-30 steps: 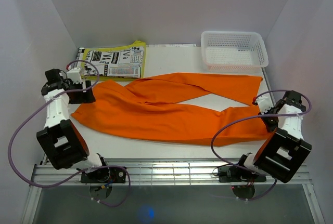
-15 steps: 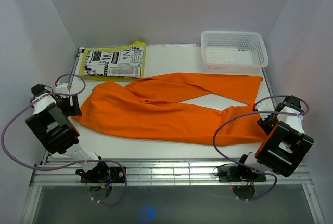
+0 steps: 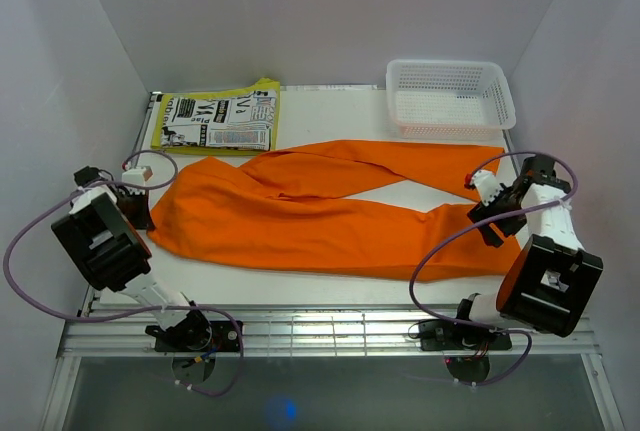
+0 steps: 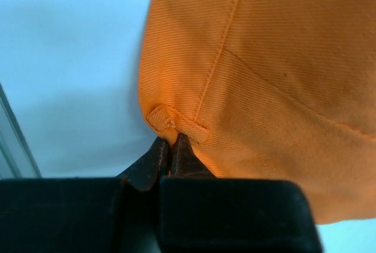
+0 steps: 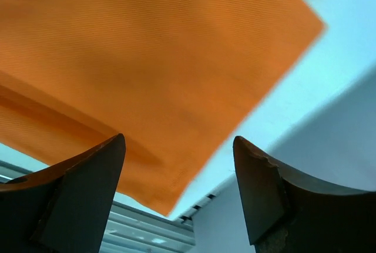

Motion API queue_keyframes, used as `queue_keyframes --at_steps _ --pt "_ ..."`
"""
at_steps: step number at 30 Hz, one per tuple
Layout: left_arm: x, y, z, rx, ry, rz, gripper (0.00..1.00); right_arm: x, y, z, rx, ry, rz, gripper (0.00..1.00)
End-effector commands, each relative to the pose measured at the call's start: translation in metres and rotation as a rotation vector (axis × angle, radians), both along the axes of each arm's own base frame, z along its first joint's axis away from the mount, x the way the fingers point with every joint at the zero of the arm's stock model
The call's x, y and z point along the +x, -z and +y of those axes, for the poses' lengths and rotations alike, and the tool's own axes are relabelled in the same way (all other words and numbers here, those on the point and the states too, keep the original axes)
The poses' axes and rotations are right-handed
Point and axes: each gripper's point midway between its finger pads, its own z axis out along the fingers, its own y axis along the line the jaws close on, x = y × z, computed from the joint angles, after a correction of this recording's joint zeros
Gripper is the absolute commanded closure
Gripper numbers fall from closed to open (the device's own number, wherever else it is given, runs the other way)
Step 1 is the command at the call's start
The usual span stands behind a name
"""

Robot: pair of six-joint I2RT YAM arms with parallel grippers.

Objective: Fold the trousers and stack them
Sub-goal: Flatten the trousers out

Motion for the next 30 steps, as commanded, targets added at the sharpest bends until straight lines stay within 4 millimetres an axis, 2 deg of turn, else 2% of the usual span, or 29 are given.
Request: queue_keyframes --at_steps 1,4,5,6,7,8,9,10,11,13,14,15,16,17,19,20,22,23,24,26,27,30 --pt "-0.042 -0.006 -0.005 0.019 -0.003 0.079 1.00 -0.026 0.028 0.034 0.084 -0.024 0.108 0.21" --pt "-0.064 -0.029 0.000 0.063 -0.033 0.079 1.00 -0.039 0.050 0.036 0.066 -0.038 0.150 0.26" --pt "-0.078 -0.032 -0.002 0.068 -0.036 0.113 1.00 -0.046 0.058 0.036 0.063 -0.039 0.173 0.27" --pt "-0.086 -0.043 0.002 0.121 -0.030 0.099 1.00 -0.050 0.062 0.036 0.056 -0.043 0.188 0.28" --pt "-0.093 -0.045 0.003 0.147 -0.026 0.108 1.00 -0.054 0.067 0.032 0.034 -0.044 0.210 0.29" --pt "-0.108 -0.038 -0.002 0.155 -0.018 0.139 1.00 -0.058 0.070 0.031 0.025 -0.054 0.221 0.29" --pt "-0.120 -0.041 0.003 0.211 -0.023 0.159 1.00 -0.062 0.075 0.030 0.015 -0.057 0.232 0.30" --pt "-0.139 -0.031 0.008 0.270 0.013 0.213 1.00 -0.066 0.076 0.028 -0.001 -0.069 0.251 0.31" --pt "-0.139 -0.031 0.008 0.271 0.013 0.213 1.00 -0.066 0.076 0.028 -0.001 -0.069 0.252 0.31" --pt "-0.149 -0.024 0.010 0.279 0.015 0.254 0.91 -0.068 0.073 0.027 -0.003 -0.085 0.266 0.33" --pt "-0.149 -0.020 0.009 0.254 0.022 0.271 0.82 -0.068 0.070 0.028 -0.002 -0.092 0.268 0.33" --pt "-0.152 -0.021 0.001 0.200 0.031 0.290 0.57 -0.067 0.067 0.028 0.001 -0.095 0.263 0.33" --pt "-0.130 -0.037 0.002 0.163 0.043 0.206 0.44 -0.061 0.058 0.029 0.014 -0.104 0.247 0.33" --pt "-0.119 -0.044 -0.001 0.120 0.051 0.171 0.30 -0.058 0.052 0.032 0.029 -0.116 0.235 0.32" --pt "-0.094 -0.069 -0.007 0.047 0.045 0.069 0.18 -0.050 0.039 0.038 0.066 -0.129 0.208 0.30" --pt "-0.063 -0.099 -0.002 0.033 0.049 -0.056 0.18 -0.039 0.024 0.045 0.110 -0.140 0.170 0.27" --pt "-0.034 -0.115 -0.007 -0.049 0.039 -0.126 0.17 -0.026 0.013 0.049 0.138 -0.143 0.135 0.26" --pt "-0.012 -0.134 -0.004 -0.061 0.043 -0.189 0.17 -0.020 0.008 0.053 0.169 -0.141 0.116 0.25" --pt "0.005 -0.128 -0.015 -0.114 0.071 -0.181 0.17 -0.010 -0.004 0.054 0.175 -0.143 0.087 0.24" --pt "0.031 -0.135 -0.021 -0.146 0.065 -0.198 0.16 0.001 -0.011 0.059 0.218 -0.128 0.062 0.23" --pt "0.049 -0.134 -0.032 -0.156 0.102 -0.217 0.16 0.009 -0.019 0.060 0.228 -0.126 0.039 0.23" --pt "0.085 -0.116 -0.049 -0.153 0.109 -0.207 0.15 0.018 -0.026 0.065 0.269 -0.103 0.027 0.22"
